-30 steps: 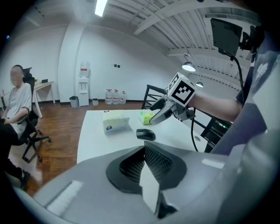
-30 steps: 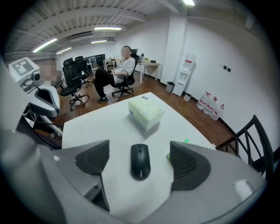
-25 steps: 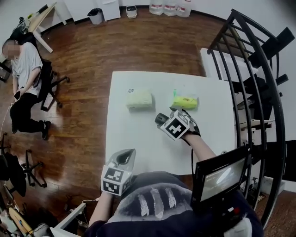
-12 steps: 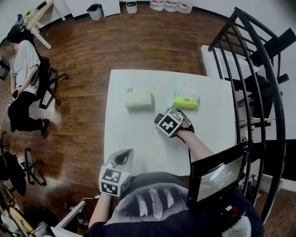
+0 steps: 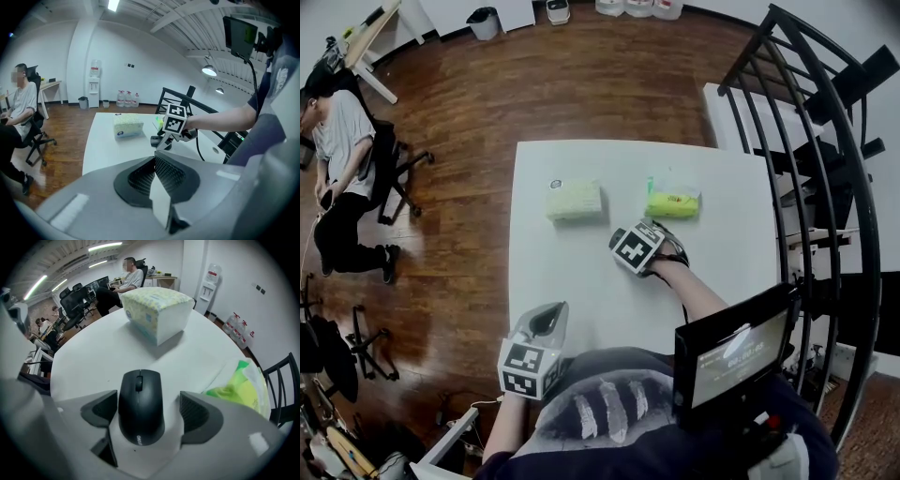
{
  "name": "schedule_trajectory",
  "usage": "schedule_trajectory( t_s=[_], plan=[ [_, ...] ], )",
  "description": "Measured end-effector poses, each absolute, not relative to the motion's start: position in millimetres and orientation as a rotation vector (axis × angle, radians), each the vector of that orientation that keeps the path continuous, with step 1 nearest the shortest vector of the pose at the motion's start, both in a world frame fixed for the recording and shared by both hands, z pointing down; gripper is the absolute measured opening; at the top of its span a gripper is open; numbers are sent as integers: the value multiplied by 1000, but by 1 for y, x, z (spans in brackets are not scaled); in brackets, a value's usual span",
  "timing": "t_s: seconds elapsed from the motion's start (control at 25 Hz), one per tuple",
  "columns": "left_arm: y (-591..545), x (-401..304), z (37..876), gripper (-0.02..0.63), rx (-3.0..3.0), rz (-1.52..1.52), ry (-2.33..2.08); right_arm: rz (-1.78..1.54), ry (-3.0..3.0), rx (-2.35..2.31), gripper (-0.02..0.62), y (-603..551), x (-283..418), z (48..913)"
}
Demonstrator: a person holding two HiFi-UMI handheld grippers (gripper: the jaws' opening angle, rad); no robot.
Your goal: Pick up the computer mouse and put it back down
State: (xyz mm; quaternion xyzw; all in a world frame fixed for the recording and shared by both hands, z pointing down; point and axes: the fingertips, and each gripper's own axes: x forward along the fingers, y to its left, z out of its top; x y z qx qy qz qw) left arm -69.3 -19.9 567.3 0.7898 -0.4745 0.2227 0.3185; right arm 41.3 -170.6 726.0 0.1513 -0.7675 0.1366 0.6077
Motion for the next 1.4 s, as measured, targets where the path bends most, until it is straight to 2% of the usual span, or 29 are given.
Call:
schedule_trajectory(
  t_s=[0.24,0.36,0.4,0.48,1.04,1.4],
  plan=[
    [-20,-64,567,15,2083,587,-1246,336,-1776,344,424,-168,46,726],
    [-21,-67,566,15,2086,583,-1251,340,-1773,351,401,-169,43,726],
    [-20,-67,566,15,2085,581,-1254,343,-1774,355,381,-169,43,726],
    [-19,-67,565,15,2083,577,-1261,350,-1775,365,293,-169,43,724],
    [-6,-85,555,15,2090,536,-1306,431,-1773,407,290,-157,37,718],
    [-4,-75,544,15,2142,529,-1283,415,-1772,411,290,-145,50,683]
  ],
)
